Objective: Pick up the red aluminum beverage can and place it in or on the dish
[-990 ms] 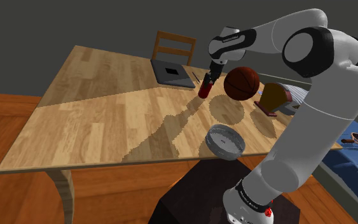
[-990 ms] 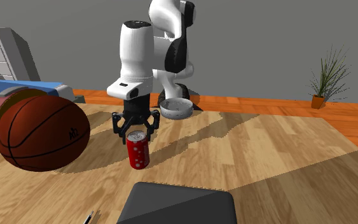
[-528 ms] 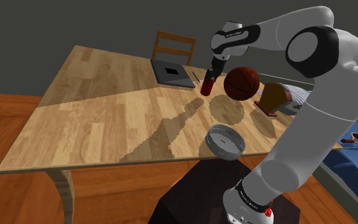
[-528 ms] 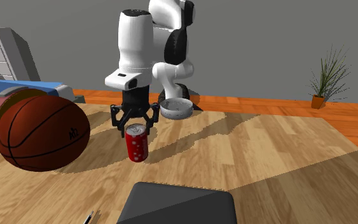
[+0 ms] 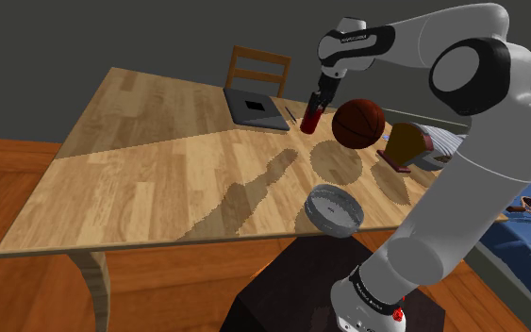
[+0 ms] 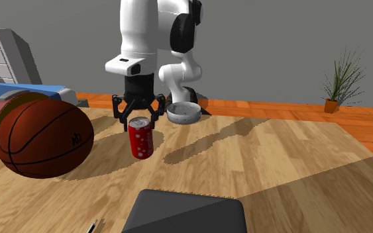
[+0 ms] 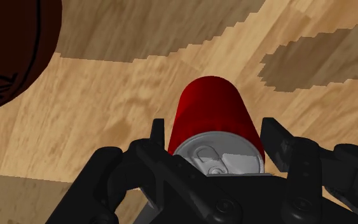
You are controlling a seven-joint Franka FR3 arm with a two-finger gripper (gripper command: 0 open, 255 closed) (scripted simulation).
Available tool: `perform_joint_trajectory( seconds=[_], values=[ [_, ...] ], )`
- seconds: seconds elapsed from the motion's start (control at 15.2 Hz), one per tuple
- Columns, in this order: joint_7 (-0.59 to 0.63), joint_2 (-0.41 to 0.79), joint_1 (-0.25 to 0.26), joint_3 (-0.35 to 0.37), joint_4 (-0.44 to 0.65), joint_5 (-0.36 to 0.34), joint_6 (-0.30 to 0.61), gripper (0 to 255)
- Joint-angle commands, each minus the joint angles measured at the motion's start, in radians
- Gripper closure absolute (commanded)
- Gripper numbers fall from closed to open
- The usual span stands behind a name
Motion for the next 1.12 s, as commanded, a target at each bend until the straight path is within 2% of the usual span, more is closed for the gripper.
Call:
perform_joint_trajectory(
  seconds=[0.0,0.53,0.79,1.06],
  values=[
    [0.001,-0.007,0.001,0.0,0.022,-0.003,-0.029,255],
    [-0.004,-0.018,0.002,-0.001,0.113,-0.005,-0.13,255],
    [0.067,-0.197,0.034,0.018,-0.076,-0.084,-0.111,255],
    [0.137,-0.367,0.044,0.053,-0.238,-0.149,-0.117,255]
  ],
)
